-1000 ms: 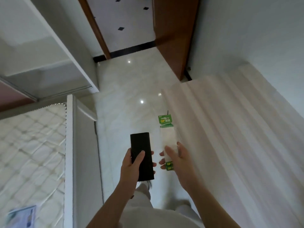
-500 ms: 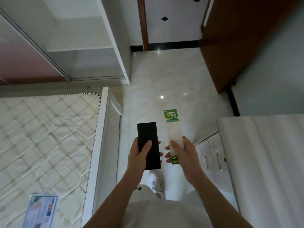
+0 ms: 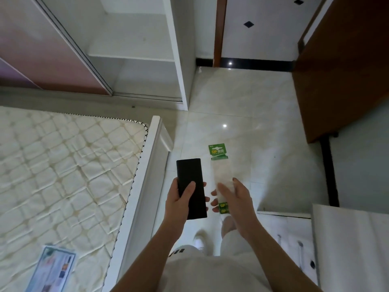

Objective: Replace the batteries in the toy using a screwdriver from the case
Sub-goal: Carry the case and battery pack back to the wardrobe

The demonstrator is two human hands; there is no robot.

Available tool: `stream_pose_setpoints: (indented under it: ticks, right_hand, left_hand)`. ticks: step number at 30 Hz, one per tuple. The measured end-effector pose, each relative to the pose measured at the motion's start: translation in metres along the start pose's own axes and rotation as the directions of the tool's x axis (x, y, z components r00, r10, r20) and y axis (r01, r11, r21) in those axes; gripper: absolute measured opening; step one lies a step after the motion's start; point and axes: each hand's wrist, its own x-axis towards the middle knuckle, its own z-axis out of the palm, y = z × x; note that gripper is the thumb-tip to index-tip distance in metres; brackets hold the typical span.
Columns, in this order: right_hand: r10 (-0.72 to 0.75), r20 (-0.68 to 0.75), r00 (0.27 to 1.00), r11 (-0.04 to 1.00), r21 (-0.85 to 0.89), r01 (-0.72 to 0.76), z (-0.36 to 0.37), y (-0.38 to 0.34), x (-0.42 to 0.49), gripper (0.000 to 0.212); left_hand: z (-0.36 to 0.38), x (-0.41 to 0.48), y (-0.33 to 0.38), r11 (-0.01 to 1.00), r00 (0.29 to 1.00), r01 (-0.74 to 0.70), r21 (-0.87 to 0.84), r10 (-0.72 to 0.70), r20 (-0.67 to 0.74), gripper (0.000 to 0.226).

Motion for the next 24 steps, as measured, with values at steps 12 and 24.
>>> stream_pose_setpoints:
  ticks: [12, 24]
  right_hand:
    - [-0.02, 0.172, 0.985, 0.994, -0.102, 0.038, -0.029, -0.136, 0.166, 0.014]
    - [0.048, 0.309, 0.95, 0.979, -0.205, 0.018, 0.006, -0.202, 0.268, 0.016]
  left_hand:
    - [0.087, 0.139, 0.085, 0.991, 0.98, -0.076, -0.114, 0.054, -0.189, 0.024]
    - [0.105, 0.219, 0.136, 0.972, 0.936, -0.112, -0.206, 0.033, -0.352, 0.024]
